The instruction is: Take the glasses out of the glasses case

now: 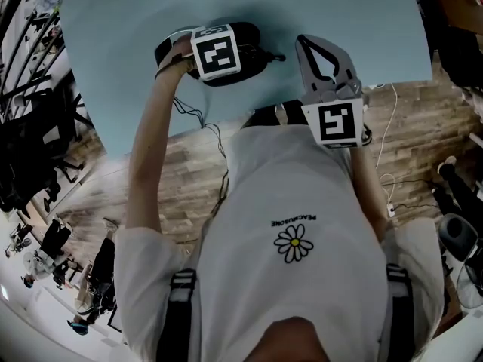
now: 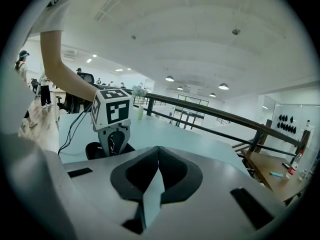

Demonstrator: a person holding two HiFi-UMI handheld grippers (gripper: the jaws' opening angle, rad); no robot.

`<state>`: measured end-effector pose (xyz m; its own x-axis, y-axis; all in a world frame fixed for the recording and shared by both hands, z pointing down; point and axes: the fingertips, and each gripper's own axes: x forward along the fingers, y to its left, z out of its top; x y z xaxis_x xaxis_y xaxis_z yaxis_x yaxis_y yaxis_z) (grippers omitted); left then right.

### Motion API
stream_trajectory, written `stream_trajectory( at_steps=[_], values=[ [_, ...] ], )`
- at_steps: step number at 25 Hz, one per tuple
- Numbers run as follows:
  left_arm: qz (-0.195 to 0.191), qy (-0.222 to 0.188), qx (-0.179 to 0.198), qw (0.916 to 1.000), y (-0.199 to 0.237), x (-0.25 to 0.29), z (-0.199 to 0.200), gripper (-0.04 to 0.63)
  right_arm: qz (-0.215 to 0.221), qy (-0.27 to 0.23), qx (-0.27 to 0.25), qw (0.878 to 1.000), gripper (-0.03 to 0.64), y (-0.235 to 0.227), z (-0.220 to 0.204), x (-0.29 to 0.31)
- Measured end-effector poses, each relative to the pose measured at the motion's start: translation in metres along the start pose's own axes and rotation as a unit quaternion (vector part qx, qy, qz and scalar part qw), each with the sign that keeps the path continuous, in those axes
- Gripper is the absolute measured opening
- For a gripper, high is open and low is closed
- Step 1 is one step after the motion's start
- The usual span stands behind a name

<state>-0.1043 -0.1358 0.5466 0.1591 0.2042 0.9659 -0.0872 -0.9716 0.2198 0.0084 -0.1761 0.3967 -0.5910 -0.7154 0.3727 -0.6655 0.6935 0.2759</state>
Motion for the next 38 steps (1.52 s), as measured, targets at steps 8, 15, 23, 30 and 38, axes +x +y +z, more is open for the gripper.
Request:
stream_trajectory(
  at_steps=[8,15,23,30,38],
  values=[
    [-0.009,-0.057,0.007,0.9983,0.004,-0.015,0.016,0.075,0.003,0.003,-0.004,1.0,0.009,-0.001,0.0,0.003],
    [0.009,-0.065,0.024,0.9976,0.001,-0.012,0.012,0.083,0.005,0.005,0.011,1.0,0.009,0.004,0.0,0.007],
    [0.041,-0.037,0.037,0.9978,0.005,-0.005,-0.003,0.097,0.017,0.011,0.004,1.0,0.009,0.011,0.002,0.014],
    [0.05,-0.052,0.029,0.997,0.001,-0.004,0.001,0.096,0.032,0.023,-0.002,0.999,0.009,0.016,-0.003,0.016],
    [0.028,-0.103,0.019,0.9941,-0.008,-0.01,0.021,0.055,0.172,0.125,0.013,0.977,0.012,0.083,-0.062,0.045]
  ],
)
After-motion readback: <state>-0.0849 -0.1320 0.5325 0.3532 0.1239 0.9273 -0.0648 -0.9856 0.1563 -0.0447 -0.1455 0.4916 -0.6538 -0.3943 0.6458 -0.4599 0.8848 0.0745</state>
